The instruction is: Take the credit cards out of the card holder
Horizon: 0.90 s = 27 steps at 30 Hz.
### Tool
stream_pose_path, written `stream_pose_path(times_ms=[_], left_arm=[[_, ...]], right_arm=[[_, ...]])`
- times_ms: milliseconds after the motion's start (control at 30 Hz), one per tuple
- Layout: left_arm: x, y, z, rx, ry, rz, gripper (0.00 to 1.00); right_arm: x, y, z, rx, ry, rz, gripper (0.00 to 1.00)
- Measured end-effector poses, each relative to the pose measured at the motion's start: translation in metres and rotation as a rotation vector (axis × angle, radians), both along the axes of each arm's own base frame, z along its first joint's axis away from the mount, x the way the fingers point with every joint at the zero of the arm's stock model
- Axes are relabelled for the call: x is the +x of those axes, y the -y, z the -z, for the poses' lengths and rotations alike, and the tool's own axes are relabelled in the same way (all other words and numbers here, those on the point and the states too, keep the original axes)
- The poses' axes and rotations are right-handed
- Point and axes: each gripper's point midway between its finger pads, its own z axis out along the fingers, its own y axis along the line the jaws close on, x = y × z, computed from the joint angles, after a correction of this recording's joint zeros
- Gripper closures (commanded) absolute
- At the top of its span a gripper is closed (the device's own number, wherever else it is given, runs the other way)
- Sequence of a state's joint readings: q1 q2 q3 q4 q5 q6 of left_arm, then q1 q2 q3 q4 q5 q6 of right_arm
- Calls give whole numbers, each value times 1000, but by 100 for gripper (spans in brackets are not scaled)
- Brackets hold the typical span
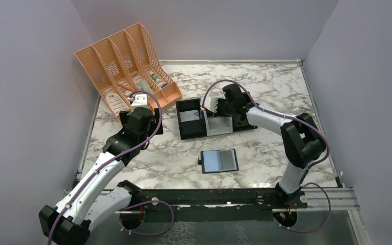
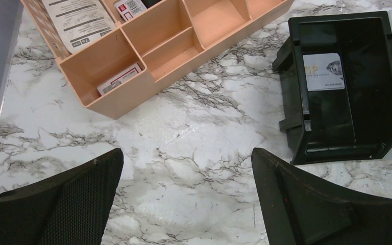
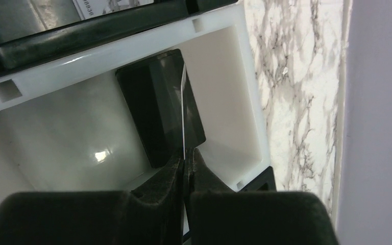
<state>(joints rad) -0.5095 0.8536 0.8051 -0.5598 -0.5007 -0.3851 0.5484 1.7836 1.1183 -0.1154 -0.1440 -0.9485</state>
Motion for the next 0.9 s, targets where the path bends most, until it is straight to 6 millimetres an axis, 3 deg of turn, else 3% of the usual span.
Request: stream_pose_path(times_ms=[567, 900], left_arm=[[0, 0, 2, 6, -7, 2, 1], [0, 0, 3, 8, -10, 2, 1]], right_arm=[[25, -15, -14, 43, 124, -24, 99], [26, -16, 19, 1, 85, -37, 98]])
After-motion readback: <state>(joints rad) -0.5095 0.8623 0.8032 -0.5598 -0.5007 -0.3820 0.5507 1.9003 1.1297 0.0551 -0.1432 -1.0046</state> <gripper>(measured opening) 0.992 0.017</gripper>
